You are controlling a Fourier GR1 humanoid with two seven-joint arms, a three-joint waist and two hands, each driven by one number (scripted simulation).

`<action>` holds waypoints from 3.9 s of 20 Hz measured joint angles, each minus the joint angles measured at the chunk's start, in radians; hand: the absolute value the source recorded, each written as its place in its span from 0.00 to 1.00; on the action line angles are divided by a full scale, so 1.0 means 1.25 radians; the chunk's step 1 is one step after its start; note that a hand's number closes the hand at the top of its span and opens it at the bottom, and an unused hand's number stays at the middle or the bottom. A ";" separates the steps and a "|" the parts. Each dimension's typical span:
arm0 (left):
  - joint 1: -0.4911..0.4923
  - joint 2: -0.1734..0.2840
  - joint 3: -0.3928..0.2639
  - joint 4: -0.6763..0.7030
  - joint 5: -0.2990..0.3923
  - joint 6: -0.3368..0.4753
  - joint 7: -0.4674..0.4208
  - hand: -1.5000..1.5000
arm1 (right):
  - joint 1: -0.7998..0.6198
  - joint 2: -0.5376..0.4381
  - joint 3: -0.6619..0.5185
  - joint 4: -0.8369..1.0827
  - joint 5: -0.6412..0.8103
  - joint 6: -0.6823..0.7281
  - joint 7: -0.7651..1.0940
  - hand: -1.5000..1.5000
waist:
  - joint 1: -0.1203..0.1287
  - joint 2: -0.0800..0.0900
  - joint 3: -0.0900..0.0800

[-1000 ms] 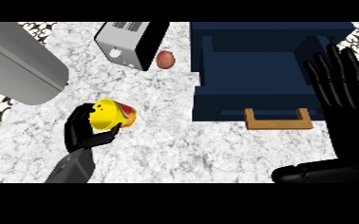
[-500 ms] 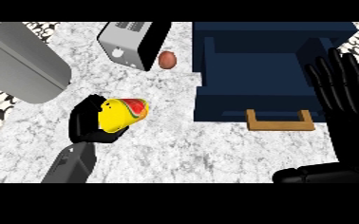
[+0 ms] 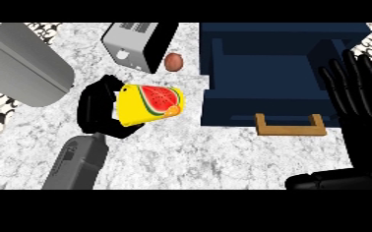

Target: Pick up the cup, place it into the drawer and close the drawer

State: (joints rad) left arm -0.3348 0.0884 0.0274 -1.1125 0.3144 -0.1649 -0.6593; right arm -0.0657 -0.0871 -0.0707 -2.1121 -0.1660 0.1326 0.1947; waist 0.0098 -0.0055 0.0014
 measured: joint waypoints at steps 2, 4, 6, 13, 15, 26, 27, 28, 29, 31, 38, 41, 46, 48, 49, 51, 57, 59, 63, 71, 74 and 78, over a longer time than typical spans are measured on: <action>0.006 -0.011 -0.017 -0.090 0.008 0.027 0.070 1.00 | -0.008 0.004 0.006 0.009 0.010 -0.006 -0.001 0.00 | 0.001 0.000 0.000; -0.009 -0.025 -0.030 -0.150 0.010 0.062 0.131 1.00 | -0.006 -0.002 0.000 0.006 0.002 0.002 0.000 0.00 | -0.002 0.001 0.000; -0.036 -0.036 -0.038 -0.190 0.003 0.098 0.177 1.00 | -0.008 -0.004 -0.002 0.015 0.002 0.006 -0.009 0.00 | -0.004 0.002 0.000; -0.171 -0.048 -0.037 -0.204 -0.026 0.173 0.289 1.00 | -0.013 0.001 -0.005 0.046 0.011 0.010 -0.046 0.00 | -0.010 0.004 -0.001; -0.211 -0.050 -0.041 -0.210 -0.038 0.207 0.327 1.00 | -0.009 -0.003 -0.006 0.026 0.009 0.009 -0.031 0.00 | -0.012 0.004 -0.001; -0.435 -0.067 -0.066 -0.066 -0.078 0.310 0.400 1.00 | -0.027 -0.008 -0.011 0.037 0.003 0.008 -0.015 0.00 | -0.017 0.005 -0.001; -0.452 -0.068 -0.068 -0.046 -0.082 0.314 0.402 1.00 | -0.018 -0.011 -0.015 0.030 -0.003 0.014 -0.017 0.00 | -0.018 0.005 -0.001; -0.468 -0.069 -0.074 -0.032 -0.083 0.322 0.407 1.00 | -0.023 -0.014 -0.021 0.040 -0.005 0.016 -0.022 0.00 | -0.018 0.005 -0.001; -0.490 -0.069 -0.073 -0.014 -0.084 0.327 0.416 1.00 | -0.018 -0.015 -0.024 0.044 -0.008 0.022 -0.031 0.00 | -0.018 0.005 -0.001; -0.519 -0.070 -0.075 0.033 -0.085 0.334 0.408 1.00 | -0.020 -0.012 -0.020 0.043 -0.003 0.016 -0.027 0.00 | -0.019 0.006 -0.001; -0.605 -0.070 -0.126 0.200 -0.018 0.391 0.341 1.00 | -0.018 -0.015 -0.026 0.044 -0.012 0.022 -0.028 0.00 | -0.028 0.008 -0.001; -0.653 -0.070 -0.146 0.283 0.015 0.410 0.312 1.00 | -0.015 -0.013 -0.020 0.049 -0.004 0.026 -0.041 0.00 | -0.035 0.009 -0.001; -0.702 -0.071 -0.206 0.388 0.087 0.436 0.277 1.00 | -0.032 -0.013 -0.019 0.064 -0.005 0.027 -0.044 0.00 | -0.045 0.012 -0.001; -0.724 -0.071 -0.231 0.430 0.113 0.445 0.270 1.00 | -0.039 -0.010 -0.012 0.070 0.000 0.027 -0.049 0.00 | -0.052 0.014 0.000; -0.741 -0.071 -0.230 0.456 0.116 0.439 0.268 1.00 | -0.038 -0.010 -0.014 0.069 -0.002 0.028 -0.050 0.00 | -0.053 0.015 0.000; -0.753 -0.071 -0.256 0.487 0.131 0.445 0.259 1.00 | -0.046 -0.013 -0.016 0.075 -0.004 0.029 -0.049 0.00 | -0.057 0.015 0.000; -0.772 -0.071 -0.341 0.537 0.177 0.456 0.245 1.00 | -0.052 -0.016 -0.012 0.068 -0.017 0.036 -0.037 0.00 | -0.072 0.018 0.000; -0.777 -0.071 -0.373 0.542 0.192 0.465 0.256 1.00 | -0.056 -0.013 -0.005 0.072 -0.014 0.037 -0.039 0.00 | -0.077 0.019 0.000; -0.788 -0.071 -0.433 0.567 0.196 0.493 0.268 0.00 | -0.061 -0.015 -0.006 0.081 -0.023 0.047 -0.046 0.00 | -0.089 0.022 0.000; -0.782 -0.071 -0.485 0.570 0.241 0.523 0.252 0.00 | -0.061 -0.005 0.007 0.070 -0.036 0.054 -0.049 0.00 | -0.102 0.026 0.000; -0.781 -0.071 -0.479 0.552 0.273 0.503 0.232 0.00 | -0.074 -0.004 -0.003 0.079 -0.052 0.051 -0.045 0.00 | -0.092 0.024 0.000; -0.765 -0.071 -0.470 0.506 0.324 0.494 0.184 0.00 | -0.061 -0.008 -0.013 0.072 -0.092 0.066 -0.032 0.00 | -0.081 0.020 0.000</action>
State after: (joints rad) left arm -1.2906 0.0000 -0.5596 -0.4804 0.7189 0.4523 -0.4297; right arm -0.1414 -0.0966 -0.0864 -2.0224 -0.2809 0.2146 0.1541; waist -0.0917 0.0195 0.0011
